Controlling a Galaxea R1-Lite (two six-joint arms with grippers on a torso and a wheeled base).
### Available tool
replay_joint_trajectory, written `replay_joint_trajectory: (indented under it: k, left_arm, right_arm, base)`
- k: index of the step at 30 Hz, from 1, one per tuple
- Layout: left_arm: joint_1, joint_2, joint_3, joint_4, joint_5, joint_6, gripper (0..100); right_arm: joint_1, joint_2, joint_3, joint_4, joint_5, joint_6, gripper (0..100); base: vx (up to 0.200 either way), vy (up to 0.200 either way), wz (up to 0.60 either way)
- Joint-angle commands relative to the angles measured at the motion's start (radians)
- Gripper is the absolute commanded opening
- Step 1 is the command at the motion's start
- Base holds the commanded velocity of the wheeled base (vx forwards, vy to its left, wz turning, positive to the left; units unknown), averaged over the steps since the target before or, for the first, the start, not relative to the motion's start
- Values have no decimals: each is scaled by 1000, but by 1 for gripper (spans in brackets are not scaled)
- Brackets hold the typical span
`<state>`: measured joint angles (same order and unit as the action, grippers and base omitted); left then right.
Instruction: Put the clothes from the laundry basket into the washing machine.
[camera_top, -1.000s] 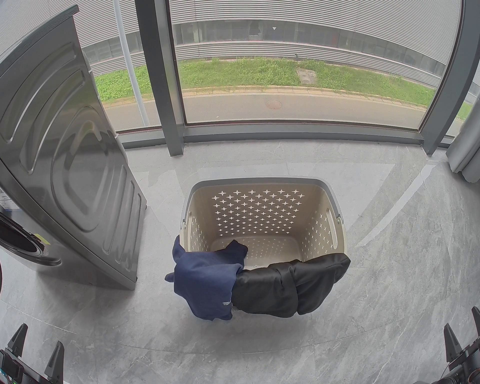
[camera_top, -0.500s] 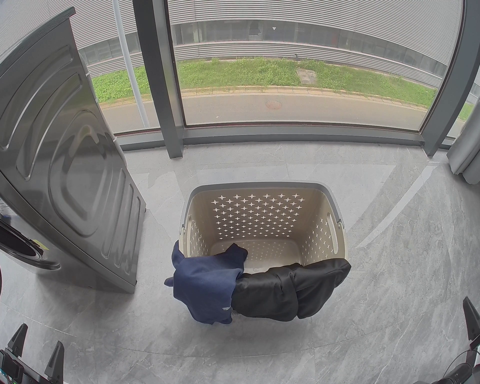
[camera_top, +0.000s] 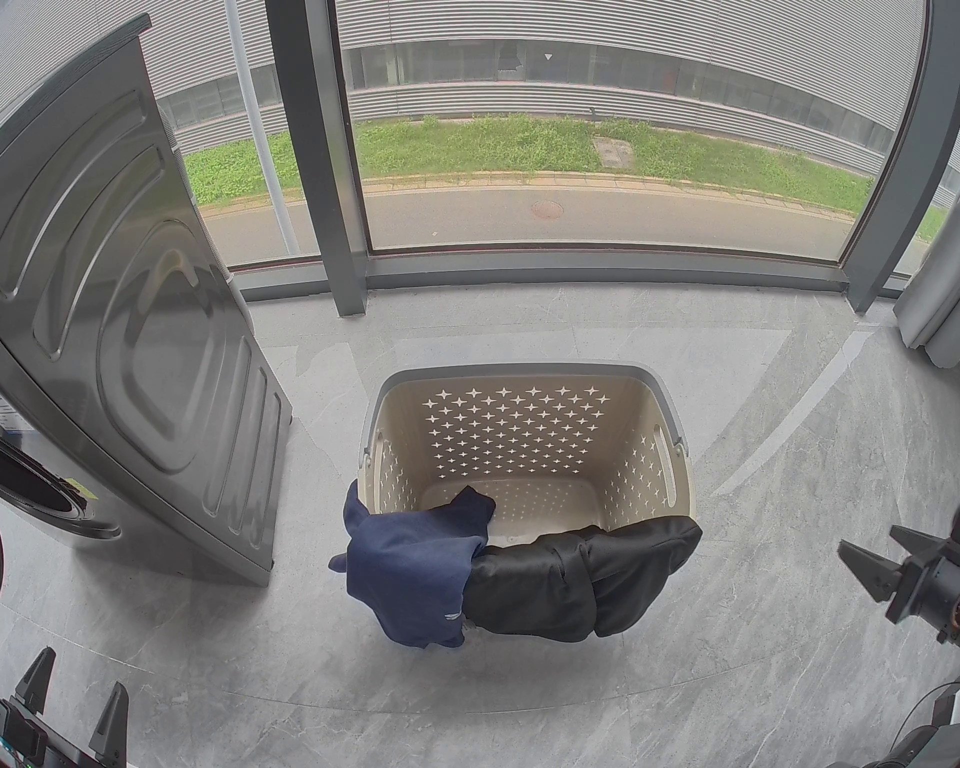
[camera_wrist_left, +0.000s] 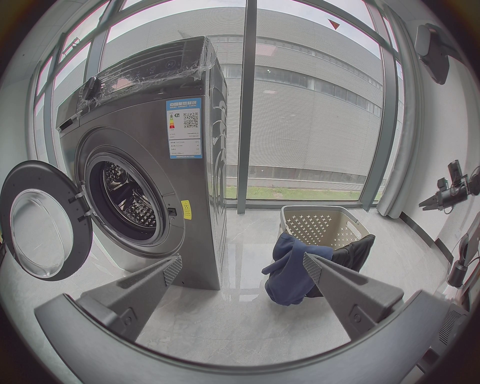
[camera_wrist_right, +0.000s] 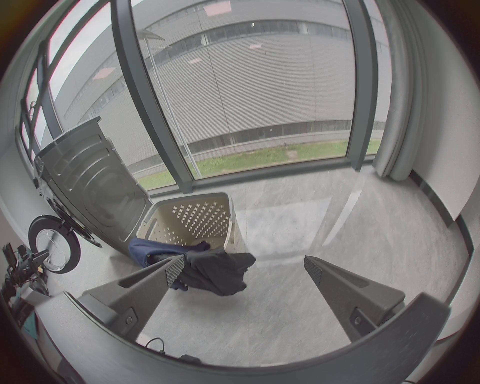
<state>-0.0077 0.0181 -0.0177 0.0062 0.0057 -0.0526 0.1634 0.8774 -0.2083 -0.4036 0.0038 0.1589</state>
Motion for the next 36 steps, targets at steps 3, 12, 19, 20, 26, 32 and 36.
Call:
replay_joint_trajectory:
  k: [3, 12, 19, 20, 26, 32, 36]
  left_arm:
    - [0, -17, 15, 0, 0, -1, 100]
    - [0, -17, 16, 0, 0, -4, 100]
    - [0, -17, 16, 0, 0, -4, 100]
    - [0, -17, 16, 0, 0, -4, 100]
    - [0, -17, 16, 0, 0, -4, 100]
    - [0, -17, 16, 0, 0, -4, 100]
    - [0, -17, 16, 0, 0, -4, 100]
  right_arm:
    - [169, 534, -66, -231, -62, 83, 100]
    - [226, 672, -158, -231, -64, 134, 100]
    - [263, 753, -204, -231, -82, 159, 100]
    - [266, 756, -204, -231, -90, 159, 100]
    - [278, 838, -227, -251, -117, 162, 100]
    - [318, 943, -241, -360, -122, 229, 100]
    - [324, 983, -256, -376, -123, 234, 100]
  base:
    - [-200, 0, 0]
    - [-44, 0, 0]
    - [0, 0, 0]
    - [0, 0, 0]
    - [0, 0, 0]
    - [0, 0, 0]
    - [0, 0, 0]
